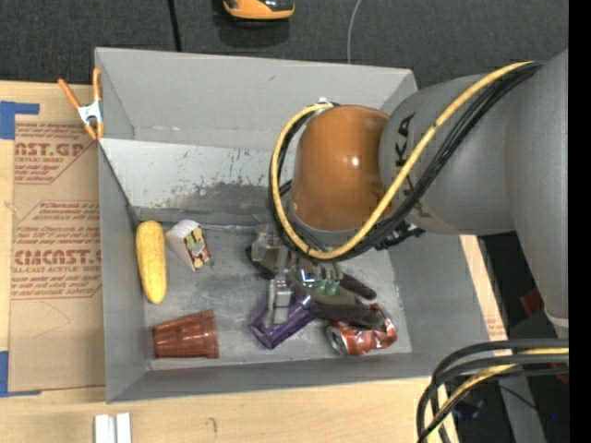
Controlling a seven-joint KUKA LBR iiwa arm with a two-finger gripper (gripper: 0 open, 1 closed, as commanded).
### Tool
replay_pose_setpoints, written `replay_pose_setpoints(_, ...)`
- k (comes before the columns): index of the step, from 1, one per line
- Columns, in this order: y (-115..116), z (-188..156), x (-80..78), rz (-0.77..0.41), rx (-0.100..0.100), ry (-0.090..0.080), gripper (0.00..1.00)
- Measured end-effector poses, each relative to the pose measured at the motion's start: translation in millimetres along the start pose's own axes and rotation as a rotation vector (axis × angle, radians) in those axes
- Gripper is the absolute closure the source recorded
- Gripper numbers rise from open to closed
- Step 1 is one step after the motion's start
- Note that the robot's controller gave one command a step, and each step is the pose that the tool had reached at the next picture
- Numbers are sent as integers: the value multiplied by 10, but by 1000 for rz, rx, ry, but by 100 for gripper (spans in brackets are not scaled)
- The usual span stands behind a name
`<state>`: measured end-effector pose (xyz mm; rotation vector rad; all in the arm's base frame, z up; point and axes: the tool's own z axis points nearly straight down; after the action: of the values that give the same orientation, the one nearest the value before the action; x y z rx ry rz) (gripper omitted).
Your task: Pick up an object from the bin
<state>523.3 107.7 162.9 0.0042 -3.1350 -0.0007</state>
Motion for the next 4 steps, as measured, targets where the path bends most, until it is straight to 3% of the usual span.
replay_pose_setpoints(1,-6,-46,-15,1,-1,-7,0)
replay_pose_setpoints(2,-376,203,-187,-80,-1,-11,0)
replay_pose_setpoints(3,-493,711,-237,-218,1,-7,0)
replay_pose_setpoints(4,-558,845,2,-345,3,-7,0)
